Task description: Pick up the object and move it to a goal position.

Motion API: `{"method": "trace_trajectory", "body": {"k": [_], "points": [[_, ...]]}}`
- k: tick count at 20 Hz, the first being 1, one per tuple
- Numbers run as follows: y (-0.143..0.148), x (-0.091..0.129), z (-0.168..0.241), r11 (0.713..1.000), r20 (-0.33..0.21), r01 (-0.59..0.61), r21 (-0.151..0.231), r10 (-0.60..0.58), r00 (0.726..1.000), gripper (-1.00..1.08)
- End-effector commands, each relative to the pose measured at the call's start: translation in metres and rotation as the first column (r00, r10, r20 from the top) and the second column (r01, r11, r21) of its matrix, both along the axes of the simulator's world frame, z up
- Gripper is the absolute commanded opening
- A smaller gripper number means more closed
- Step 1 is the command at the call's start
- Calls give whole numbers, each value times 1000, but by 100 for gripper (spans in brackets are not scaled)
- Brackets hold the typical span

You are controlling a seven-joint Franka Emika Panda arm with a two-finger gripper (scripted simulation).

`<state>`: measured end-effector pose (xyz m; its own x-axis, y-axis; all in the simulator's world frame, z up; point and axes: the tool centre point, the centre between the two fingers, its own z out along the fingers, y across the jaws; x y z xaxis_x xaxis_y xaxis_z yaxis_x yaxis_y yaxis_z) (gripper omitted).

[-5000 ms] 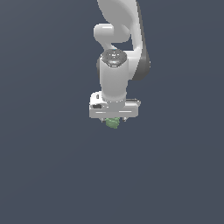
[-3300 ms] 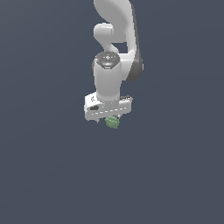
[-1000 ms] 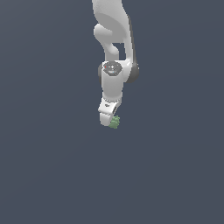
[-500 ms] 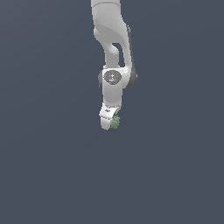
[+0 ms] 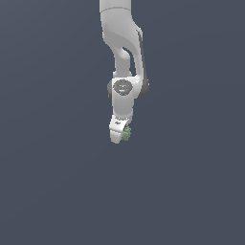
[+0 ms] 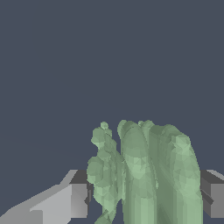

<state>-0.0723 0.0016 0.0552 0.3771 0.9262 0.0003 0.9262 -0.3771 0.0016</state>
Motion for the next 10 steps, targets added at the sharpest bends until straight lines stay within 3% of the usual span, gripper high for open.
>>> {"method": "trace_trajectory", "body": {"k": [1,10], "points": [[0,-1,-1,1000,-2,0,0,0,1000,-100],[4,3,3,1000,0,0,0,0,1000,-100]]}}
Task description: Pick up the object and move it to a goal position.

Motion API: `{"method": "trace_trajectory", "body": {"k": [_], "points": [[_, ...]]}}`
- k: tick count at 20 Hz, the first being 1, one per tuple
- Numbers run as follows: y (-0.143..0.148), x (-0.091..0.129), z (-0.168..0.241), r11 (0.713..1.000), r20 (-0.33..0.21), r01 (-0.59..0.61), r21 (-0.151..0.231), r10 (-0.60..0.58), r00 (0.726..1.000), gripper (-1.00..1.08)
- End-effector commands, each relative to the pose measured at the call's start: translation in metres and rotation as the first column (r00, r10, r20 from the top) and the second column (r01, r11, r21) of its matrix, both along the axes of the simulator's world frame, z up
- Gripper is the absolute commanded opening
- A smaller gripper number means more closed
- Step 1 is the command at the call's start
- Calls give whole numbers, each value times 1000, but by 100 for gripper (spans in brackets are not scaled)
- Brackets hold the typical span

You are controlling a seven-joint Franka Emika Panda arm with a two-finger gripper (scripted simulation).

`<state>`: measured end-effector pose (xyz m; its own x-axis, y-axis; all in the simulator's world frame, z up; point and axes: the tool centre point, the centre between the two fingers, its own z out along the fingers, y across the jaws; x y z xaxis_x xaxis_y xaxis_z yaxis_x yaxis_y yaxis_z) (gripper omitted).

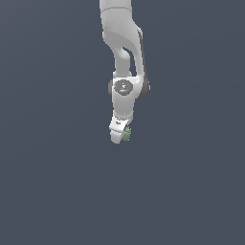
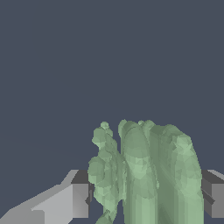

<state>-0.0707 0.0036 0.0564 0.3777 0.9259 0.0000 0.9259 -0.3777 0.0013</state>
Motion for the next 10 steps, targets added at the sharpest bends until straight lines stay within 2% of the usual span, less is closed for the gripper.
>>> {"method": "trace_trajectory", "body": {"k": [1,10], "points": [[5,3,3,1000,1,-1,0,1,1000,-100],[46,34,30,1000,0,-1,1,1,1000,-100]]}}
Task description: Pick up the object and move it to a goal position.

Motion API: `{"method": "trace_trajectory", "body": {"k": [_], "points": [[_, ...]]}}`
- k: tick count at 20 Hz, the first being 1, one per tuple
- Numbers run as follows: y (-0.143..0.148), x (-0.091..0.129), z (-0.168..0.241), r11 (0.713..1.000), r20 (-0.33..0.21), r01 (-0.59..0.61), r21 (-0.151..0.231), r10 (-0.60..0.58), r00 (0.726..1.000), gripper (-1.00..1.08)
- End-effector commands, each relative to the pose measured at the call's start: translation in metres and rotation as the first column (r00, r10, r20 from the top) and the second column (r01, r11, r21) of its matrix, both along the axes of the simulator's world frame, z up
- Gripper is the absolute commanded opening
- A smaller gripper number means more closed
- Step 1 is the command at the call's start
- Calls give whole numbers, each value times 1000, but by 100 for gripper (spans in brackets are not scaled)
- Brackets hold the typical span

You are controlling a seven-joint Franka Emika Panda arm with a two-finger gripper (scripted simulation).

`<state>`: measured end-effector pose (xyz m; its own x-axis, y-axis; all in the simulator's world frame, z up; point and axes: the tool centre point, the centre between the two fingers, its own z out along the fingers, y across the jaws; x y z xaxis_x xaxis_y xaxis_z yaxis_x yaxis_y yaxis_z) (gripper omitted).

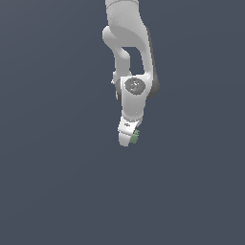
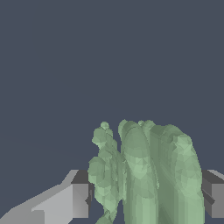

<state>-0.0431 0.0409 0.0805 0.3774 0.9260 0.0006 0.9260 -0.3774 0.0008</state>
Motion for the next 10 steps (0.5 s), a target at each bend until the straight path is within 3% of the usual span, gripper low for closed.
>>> {"method": "trace_trajectory", "body": {"k": [1,10], "points": [[15,11,10,1000,0,0,0,0,1000,-100],[73,57,48,1000,0,0,1,0,1000,-100]]}}
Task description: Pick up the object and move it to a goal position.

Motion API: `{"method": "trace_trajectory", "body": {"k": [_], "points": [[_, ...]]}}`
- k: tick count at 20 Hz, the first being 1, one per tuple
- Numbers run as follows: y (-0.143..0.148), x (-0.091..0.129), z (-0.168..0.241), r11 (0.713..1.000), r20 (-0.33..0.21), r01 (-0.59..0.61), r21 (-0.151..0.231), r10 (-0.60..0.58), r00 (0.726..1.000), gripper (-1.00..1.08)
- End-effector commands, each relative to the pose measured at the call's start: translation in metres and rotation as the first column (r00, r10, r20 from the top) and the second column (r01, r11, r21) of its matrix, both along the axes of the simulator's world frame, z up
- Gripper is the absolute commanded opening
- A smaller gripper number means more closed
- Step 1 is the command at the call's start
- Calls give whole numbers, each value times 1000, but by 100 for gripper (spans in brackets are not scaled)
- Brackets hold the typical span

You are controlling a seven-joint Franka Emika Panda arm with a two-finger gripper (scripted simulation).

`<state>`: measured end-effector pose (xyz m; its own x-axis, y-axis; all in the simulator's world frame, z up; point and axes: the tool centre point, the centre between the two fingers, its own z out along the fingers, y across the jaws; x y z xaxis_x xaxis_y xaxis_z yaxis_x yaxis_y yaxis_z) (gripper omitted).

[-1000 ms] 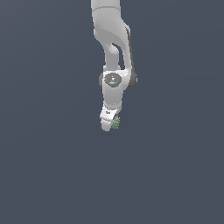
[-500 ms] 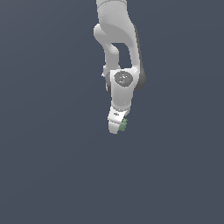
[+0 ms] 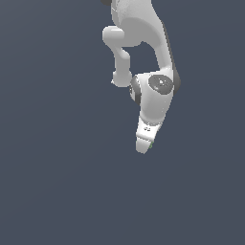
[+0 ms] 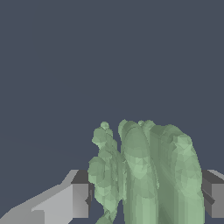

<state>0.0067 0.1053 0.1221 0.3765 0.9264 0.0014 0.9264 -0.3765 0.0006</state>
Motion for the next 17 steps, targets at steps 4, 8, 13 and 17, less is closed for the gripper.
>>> {"method": "trace_trajectory", "body": {"k": [4,8,13,17], "points": [[26,22,17,1000,-1,1,-1,-1,1000,-100],[37,32,24,1000,-1,1,-1,-1,1000,-100],[45,39,29,1000,-1,1,-1,-1,1000,-100],[47,41,30,1000,-1,1,-1,-1,1000,-100]]}}
